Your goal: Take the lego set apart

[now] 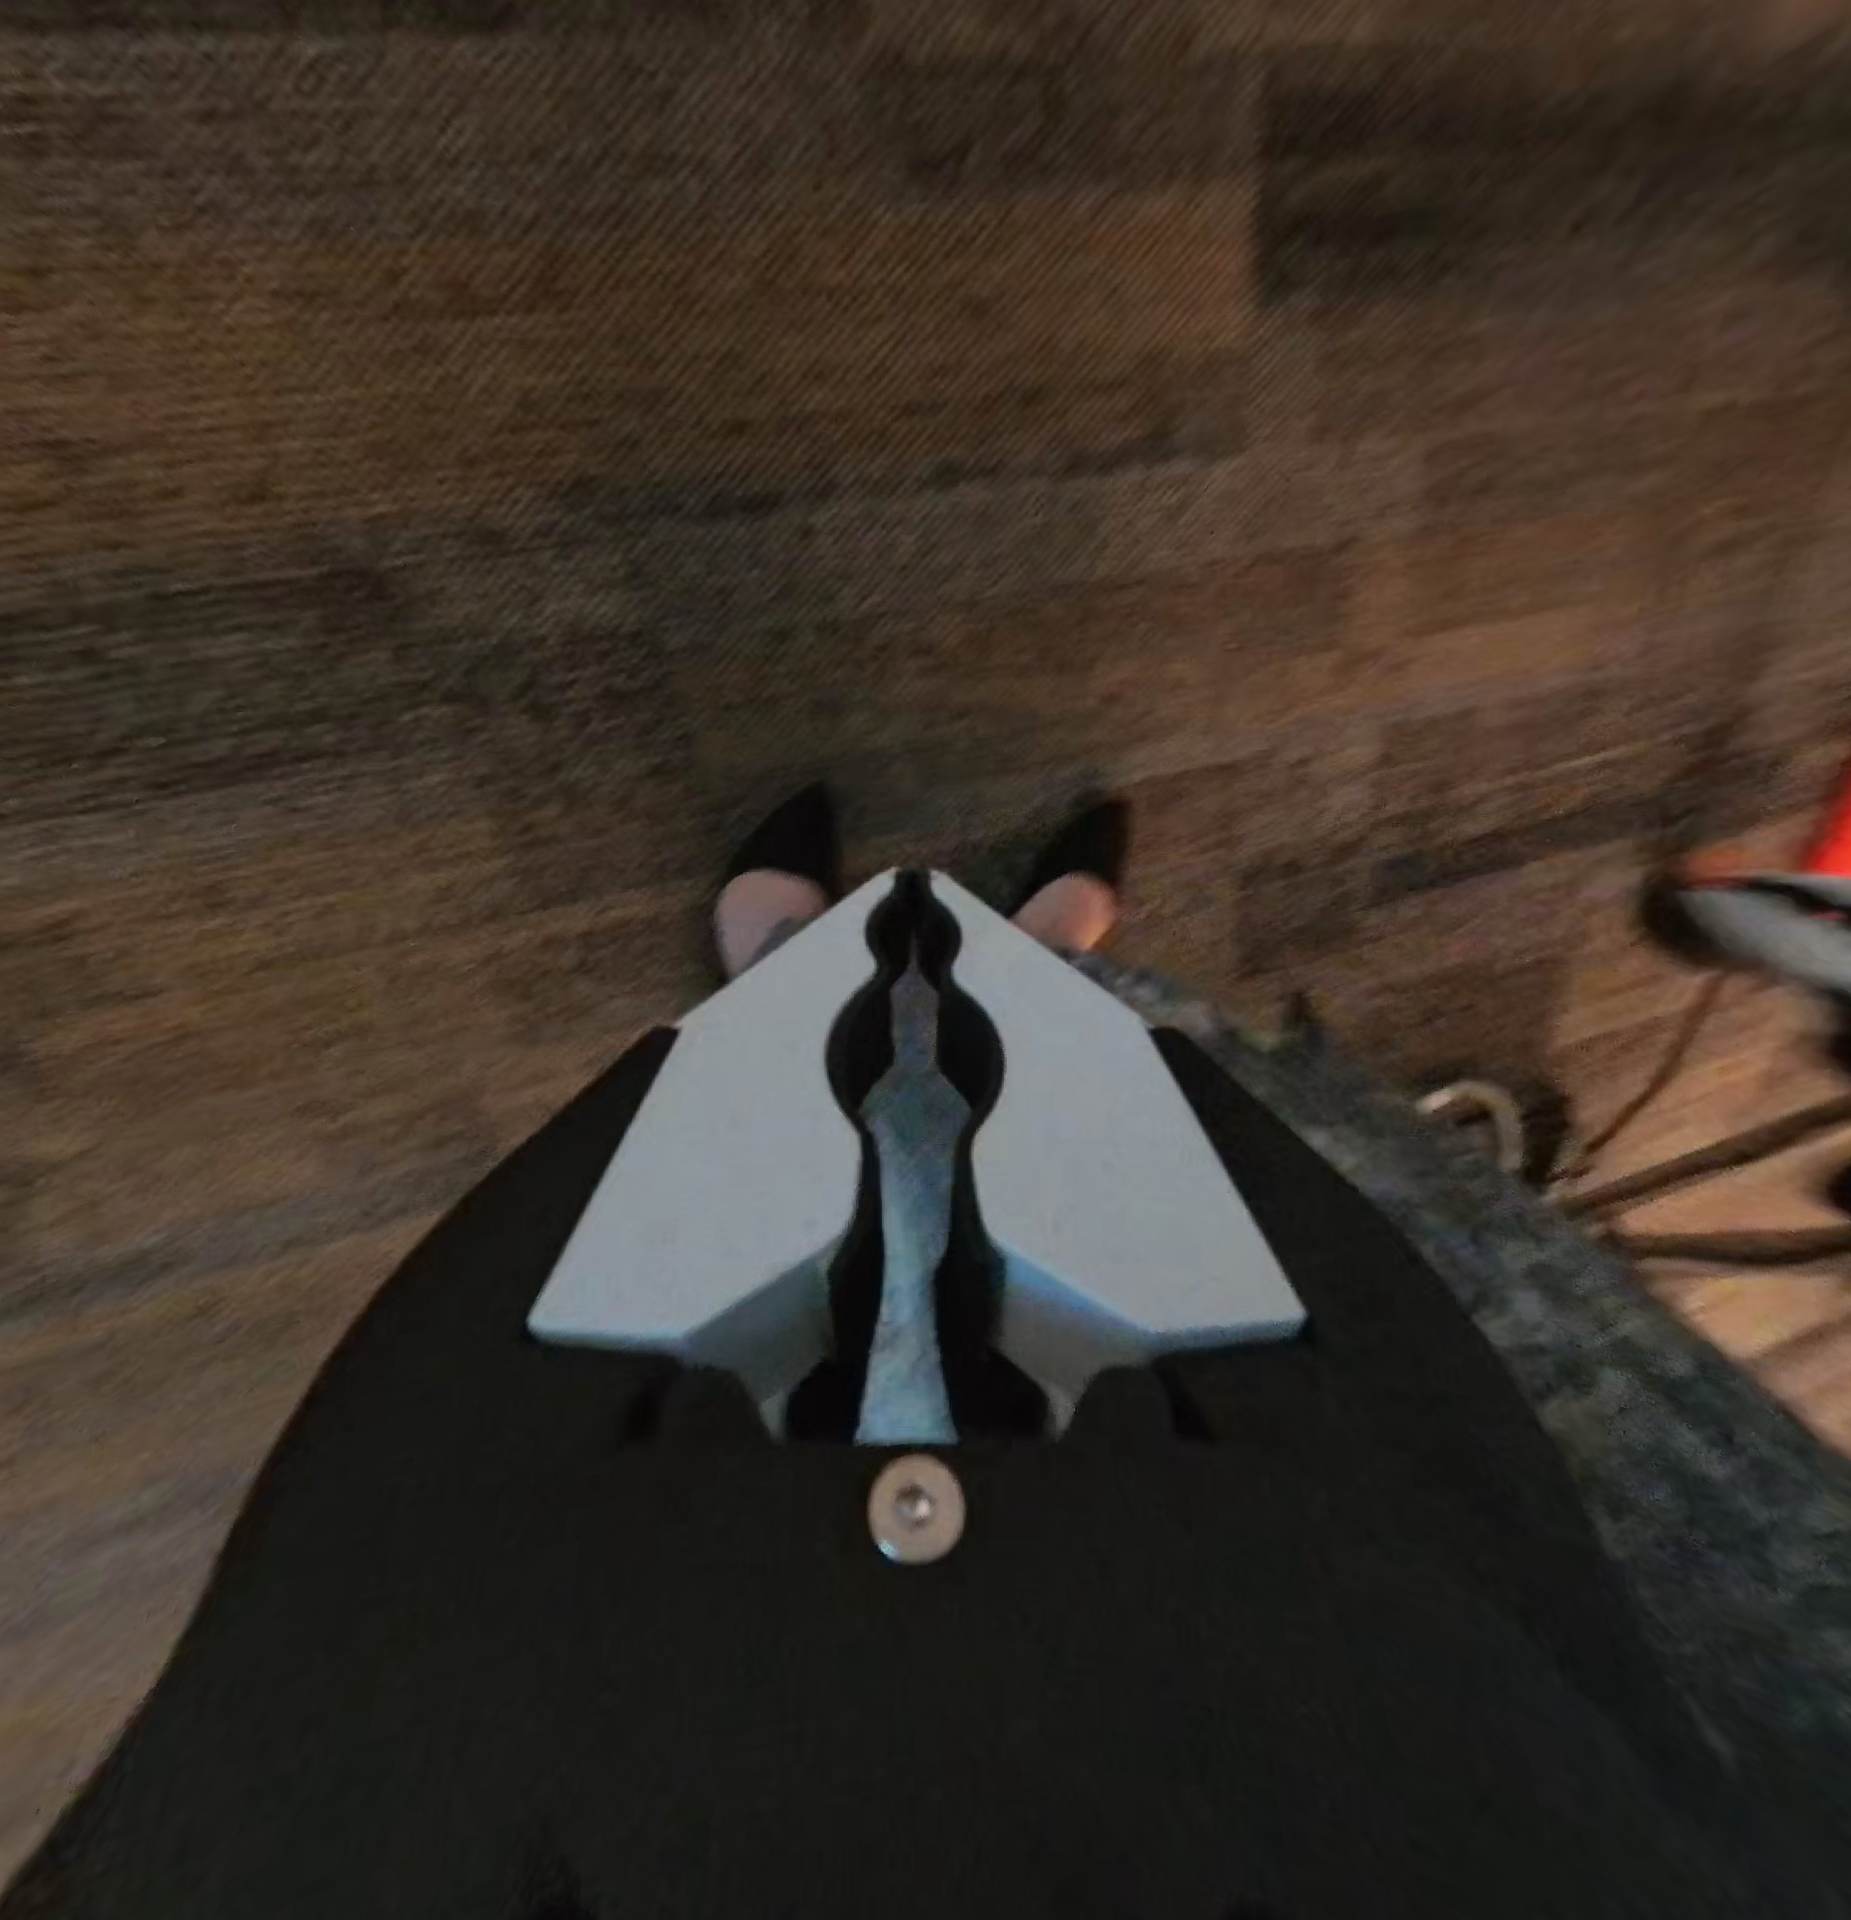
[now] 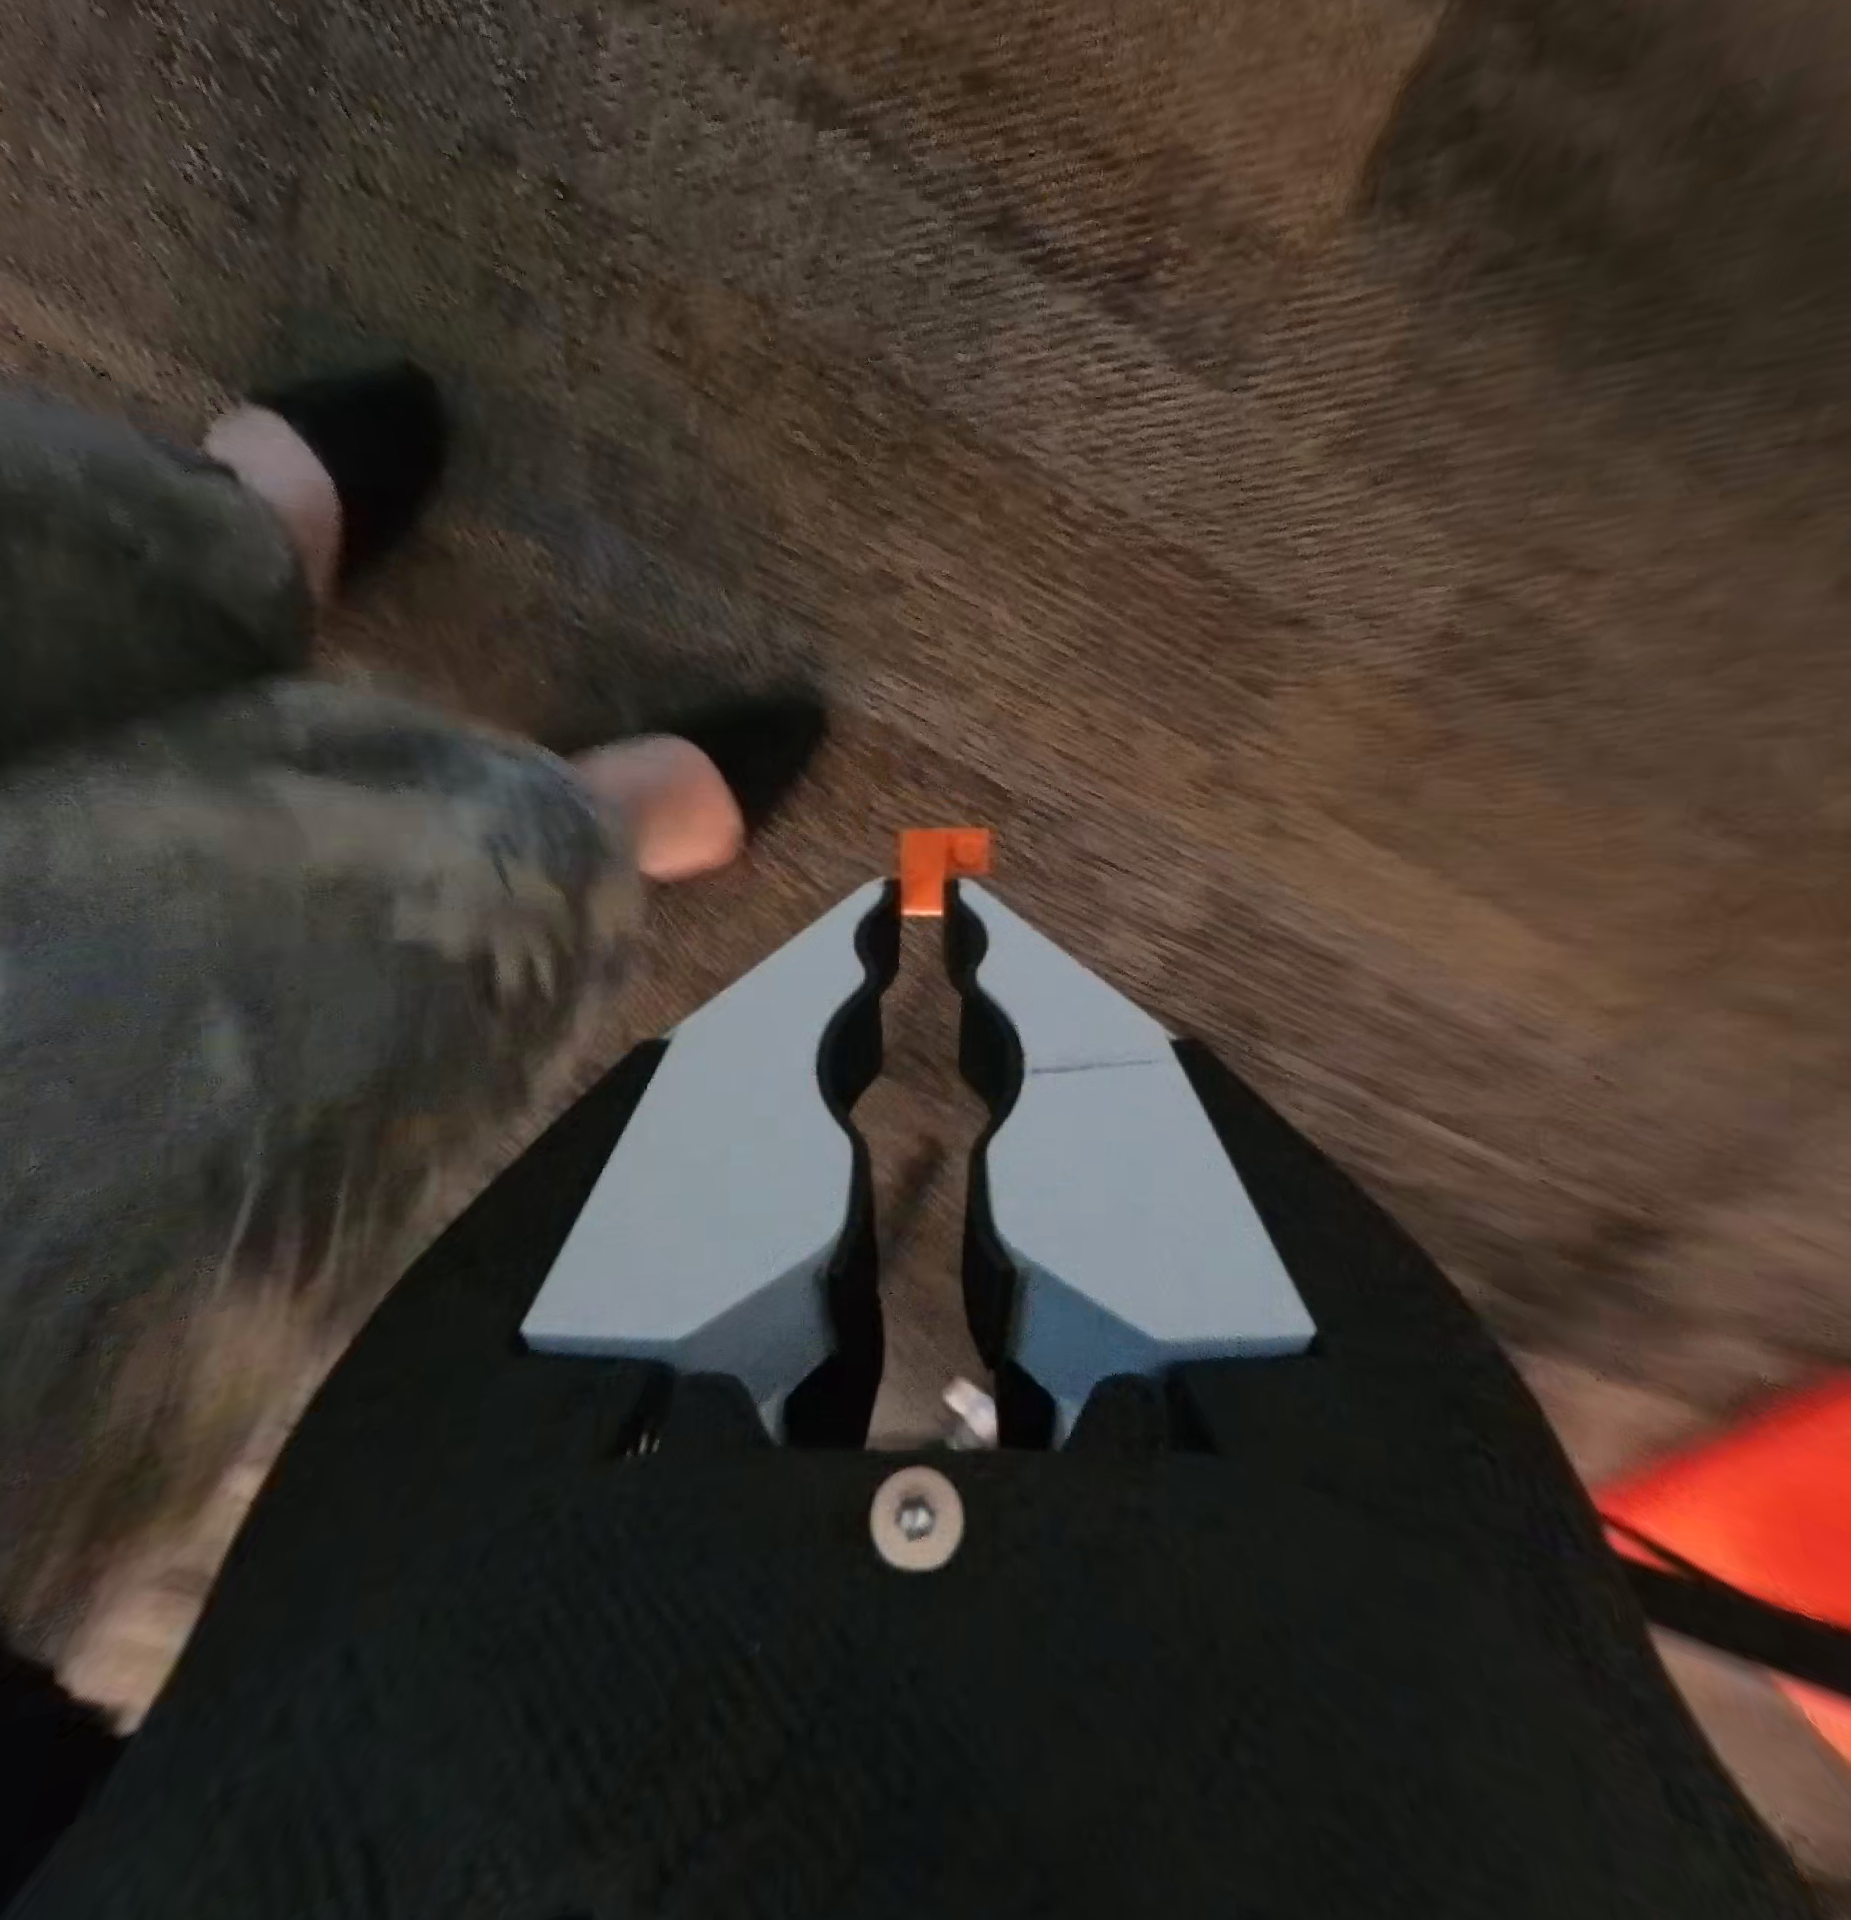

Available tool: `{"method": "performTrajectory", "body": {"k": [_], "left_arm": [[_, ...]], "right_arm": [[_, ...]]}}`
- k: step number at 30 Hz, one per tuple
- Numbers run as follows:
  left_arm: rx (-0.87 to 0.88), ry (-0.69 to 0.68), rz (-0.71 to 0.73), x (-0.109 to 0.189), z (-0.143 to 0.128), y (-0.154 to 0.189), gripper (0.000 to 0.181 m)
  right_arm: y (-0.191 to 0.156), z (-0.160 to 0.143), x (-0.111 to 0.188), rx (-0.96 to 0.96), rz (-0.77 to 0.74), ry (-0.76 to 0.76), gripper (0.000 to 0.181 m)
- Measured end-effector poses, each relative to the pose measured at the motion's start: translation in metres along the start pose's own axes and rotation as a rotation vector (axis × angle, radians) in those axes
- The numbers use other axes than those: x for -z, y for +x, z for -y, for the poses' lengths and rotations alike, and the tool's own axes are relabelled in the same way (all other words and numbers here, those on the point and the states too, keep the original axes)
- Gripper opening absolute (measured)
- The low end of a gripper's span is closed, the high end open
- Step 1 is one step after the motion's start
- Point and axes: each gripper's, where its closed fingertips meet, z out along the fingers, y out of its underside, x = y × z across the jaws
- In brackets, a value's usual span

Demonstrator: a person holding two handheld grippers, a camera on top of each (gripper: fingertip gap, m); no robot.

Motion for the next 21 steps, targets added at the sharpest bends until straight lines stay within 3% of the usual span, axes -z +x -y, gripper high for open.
{"method": "performTrajectory", "body": {"k": [3, 5, 8, 10, 13, 16, 18, 21], "left_arm": [[-0.123, -0.195, 0.104, -0.008, -0.003, -0.001, 0.0], [-0.215, -0.296, 0.122, -0.012, 0.009, 0.011, 0.0], [-0.363, -0.309, 0.009, -0.027, 0.056, 0.068, 0.0], [-0.485, -0.324, -0.085, -0.033, 0.092, 0.112, 0.0], [-0.692, -0.408, -0.194, -0.044, 0.138, 0.174, 0.0], [-0.952, -0.517, -0.247, -0.048, 0.177, 0.225, 0.0], [-1.18, -0.58, -0.254, -0.048, 0.201, 0.251, 0.0], [-1.516, -0.597, -0.144, -0.05, 0.241, 0.274, 0.0]], "right_arm": [[0.049, -0.01, 0.08, -0.208, -0.161, 0.043, 0.006], [0.078, -0.024, 0.127, -0.389, -0.275, 0.075, 0.006], [0.096, -0.068, 0.184, -0.628, -0.436, 0.058, 0.006], [0.083, -0.109, 0.21, -0.837, -0.525, 0.016, 0.006], [0.028, -0.171, 0.238, -1.207, -0.637, -0.045, 0.006], [-0.061, -0.211, 0.268, -1.571, -0.811, -0.054, 0.006], [-0.136, -0.22, 0.281, -1.814, -0.945, -0.019, 0.006], [-0.282, -0.207, 0.264, -2.187, -1.035, -0.093, 0.006]]}}
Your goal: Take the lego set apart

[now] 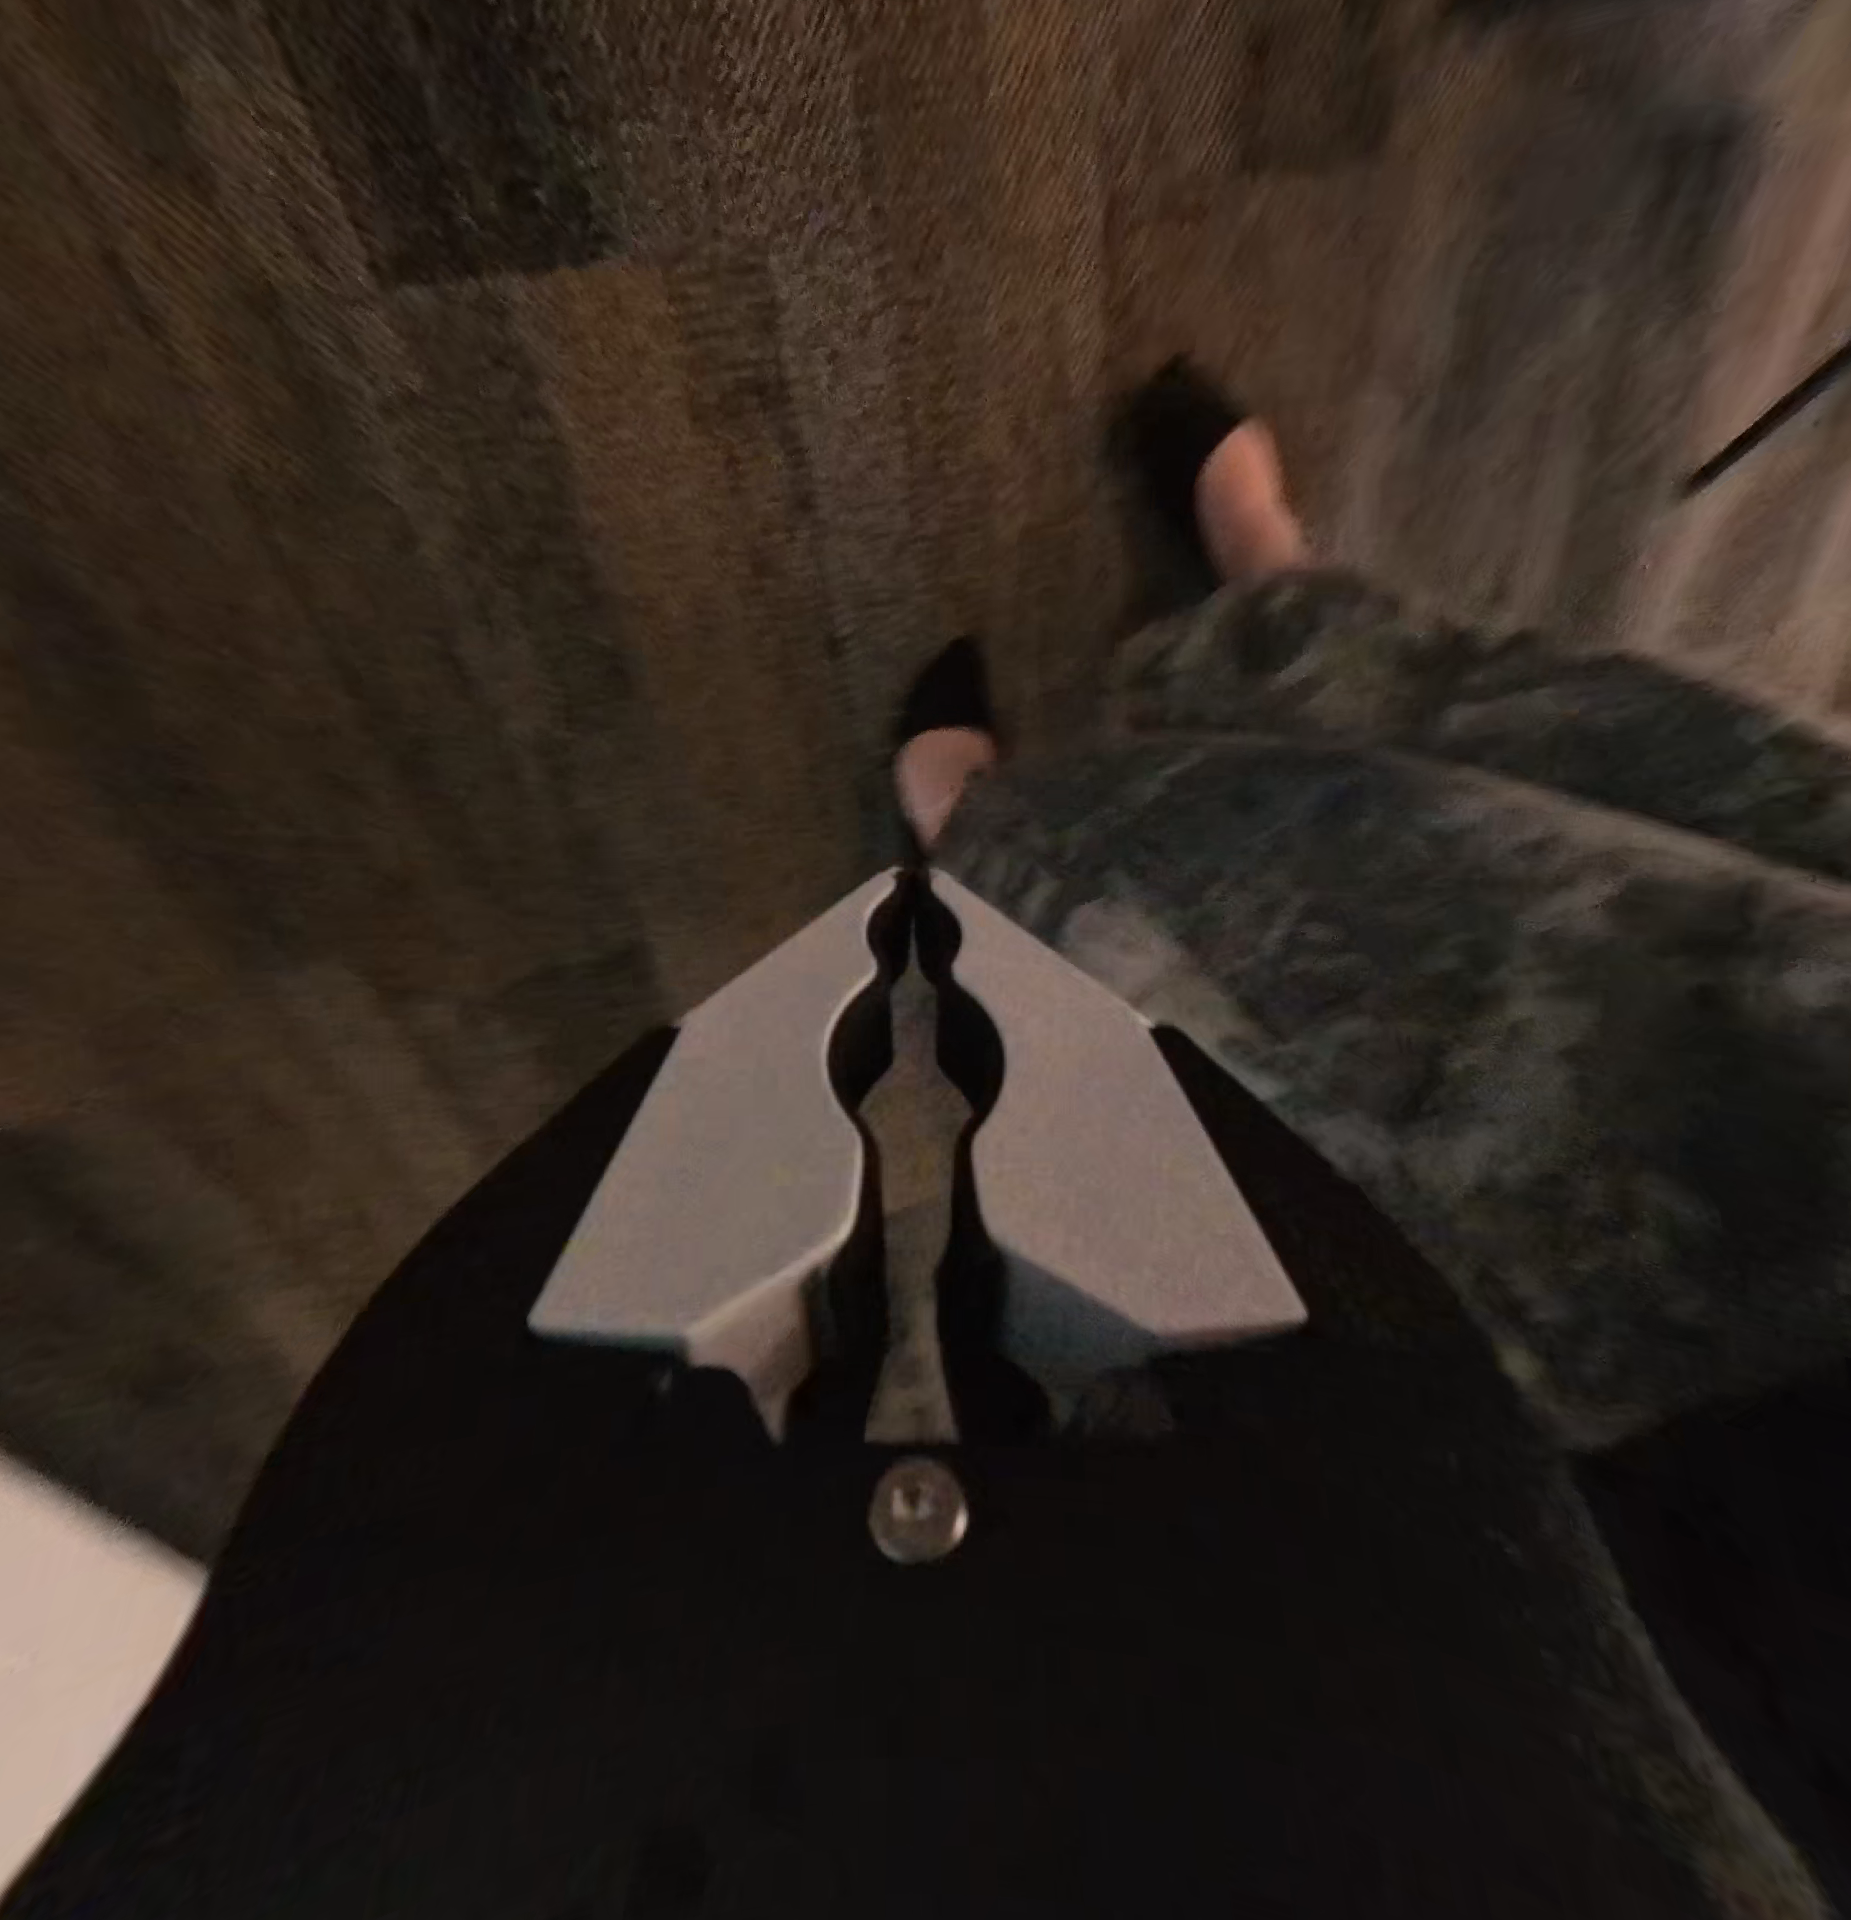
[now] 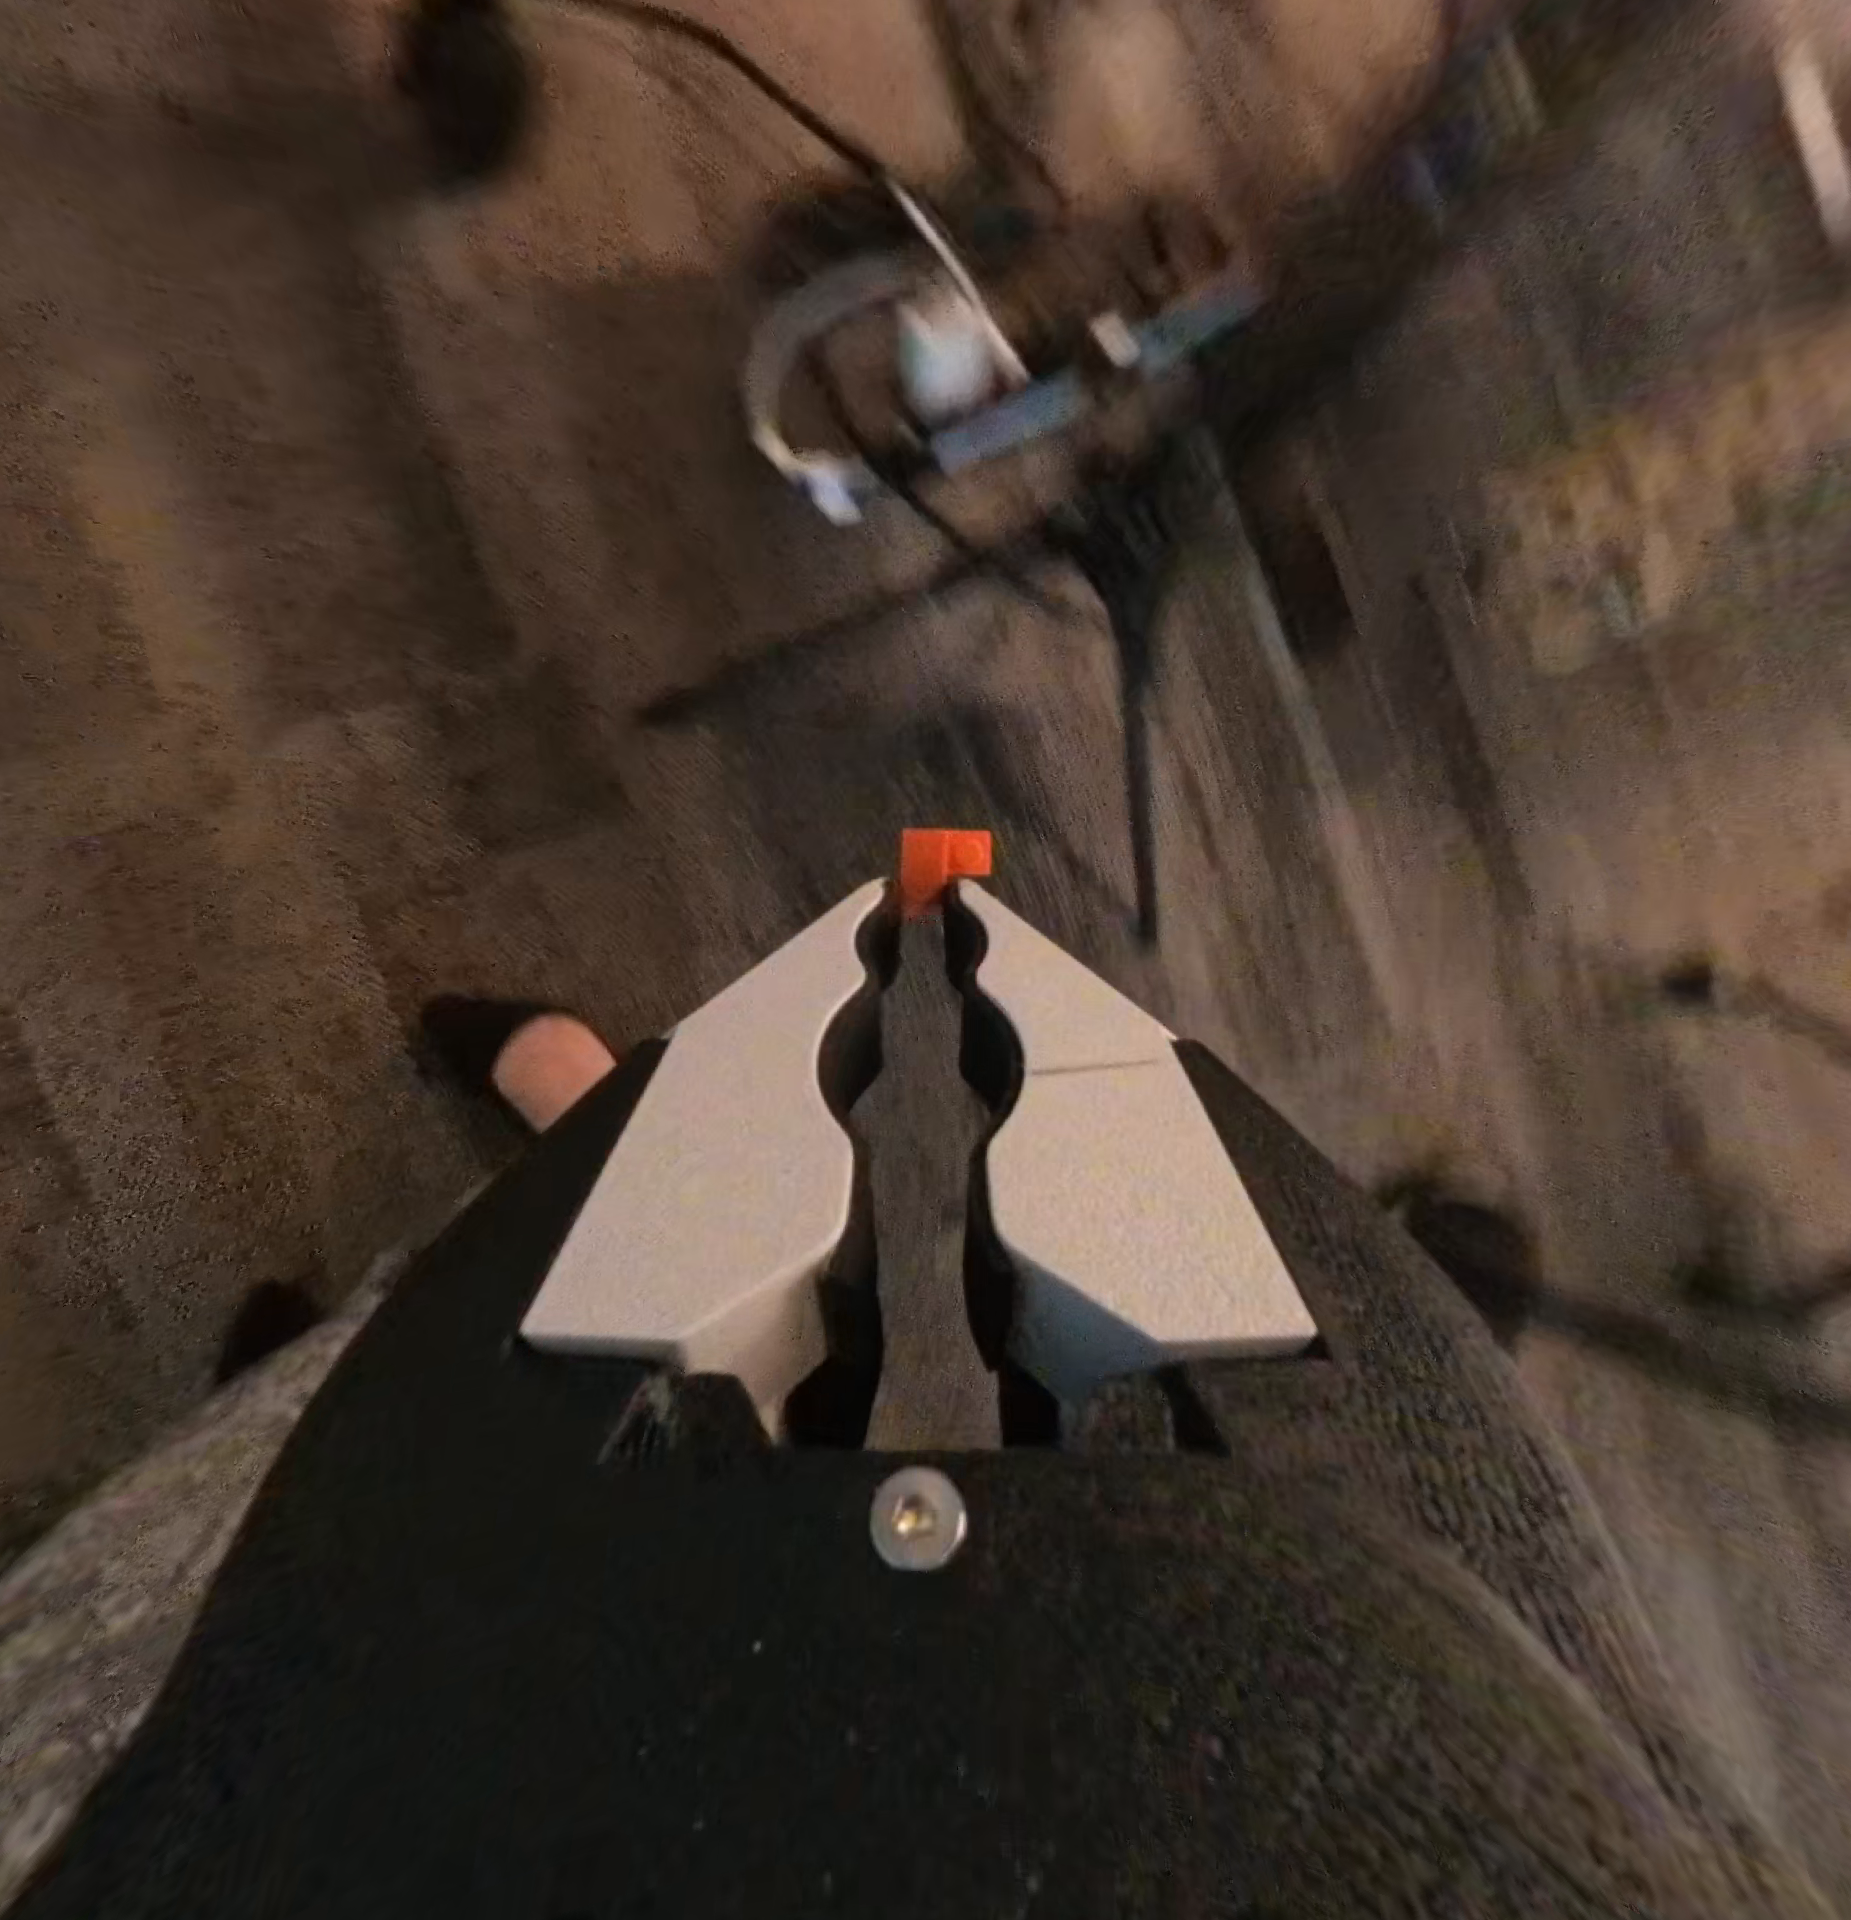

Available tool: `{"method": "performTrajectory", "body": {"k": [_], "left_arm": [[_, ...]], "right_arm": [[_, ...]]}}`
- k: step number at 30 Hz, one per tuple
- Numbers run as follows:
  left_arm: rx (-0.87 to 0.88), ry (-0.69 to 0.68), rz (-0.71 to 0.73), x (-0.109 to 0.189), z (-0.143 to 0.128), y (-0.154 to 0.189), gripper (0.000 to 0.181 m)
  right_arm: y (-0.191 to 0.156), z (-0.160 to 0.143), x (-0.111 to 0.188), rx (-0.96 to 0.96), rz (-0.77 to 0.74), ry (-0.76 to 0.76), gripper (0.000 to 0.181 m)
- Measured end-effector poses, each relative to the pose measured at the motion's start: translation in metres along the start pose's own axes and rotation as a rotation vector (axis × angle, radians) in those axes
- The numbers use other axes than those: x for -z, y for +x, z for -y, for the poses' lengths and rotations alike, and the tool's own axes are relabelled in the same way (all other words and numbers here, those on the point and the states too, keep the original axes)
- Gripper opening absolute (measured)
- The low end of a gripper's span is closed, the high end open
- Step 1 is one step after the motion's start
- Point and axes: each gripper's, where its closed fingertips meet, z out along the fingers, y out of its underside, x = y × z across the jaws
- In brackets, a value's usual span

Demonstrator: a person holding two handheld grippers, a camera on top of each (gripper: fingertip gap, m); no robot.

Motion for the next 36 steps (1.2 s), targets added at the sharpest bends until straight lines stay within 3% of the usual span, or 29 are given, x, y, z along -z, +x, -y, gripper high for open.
{"method": "performTrajectory", "body": {"k": [3, 5, 8, 11, 14, 17, 20, 23, 28, 31, 36], "left_arm": [[-0.145, -0.079, 0.111, 0.016, 0.019, -0.012, 0.0], [-0.171, -0.062, 0.12, 0.015, 0.044, 0.008, 0.0], [-0.219, 0.051, 0.022, 0.003, 0.085, 0.088, 0.0], [-0.398, 0.131, -0.142, -0.014, 0.109, 0.218, 0.0], [-0.688, 0.166, -0.274, -0.03, 0.111, 0.364, 0.0], [-0.898, 0.241, -0.4, -0.038, 0.101, 0.506, 0.0], [-0.96, 0.34, -0.538, -0.036, 0.083, 0.636, 0.0], [-0.967, 0.398, -0.717, -0.022, 0.053, 0.744, 0.0], [-1.077, 0.434, -0.881, 0.017, 0.013, 0.853, 0.0], [-1.17, 0.536, -0.91, 0.041, 0.011, 0.898, 0.0], [-1.397, 0.622, -0.897, 0.046, 0.004, 0.97, 0.0]], "right_arm": [[0.065, -0.134, 0.054, -0.198, -0.146, -0.14, 0.006], [0.097, -0.201, 0.094, -0.245, -0.224, -0.17, 0.006], [0.145, -0.265, 0.145, -0.297, -0.324, -0.165, 0.007], [0.193, -0.289, 0.182, -0.343, -0.412, -0.097, 0.007], [0.24, -0.287, 0.201, -0.361, -0.466, -0.003, 0.006], [0.291, -0.265, 0.206, -0.326, -0.478, 0.094, 0.007], [0.343, -0.227, 0.212, -0.237, -0.459, 0.202, 0.006], [0.381, -0.186, 0.218, -0.087, -0.425, 0.296, 0.006], [0.431, -0.13, 0.221, 0.016, -0.417, 0.406, 0.006], [0.457, -0.109, 0.215, 0.021, -0.423, 0.446, 0.006], [0.487, -0.093, 0.19, -0.025, -0.409, 0.467, 0.006]]}}
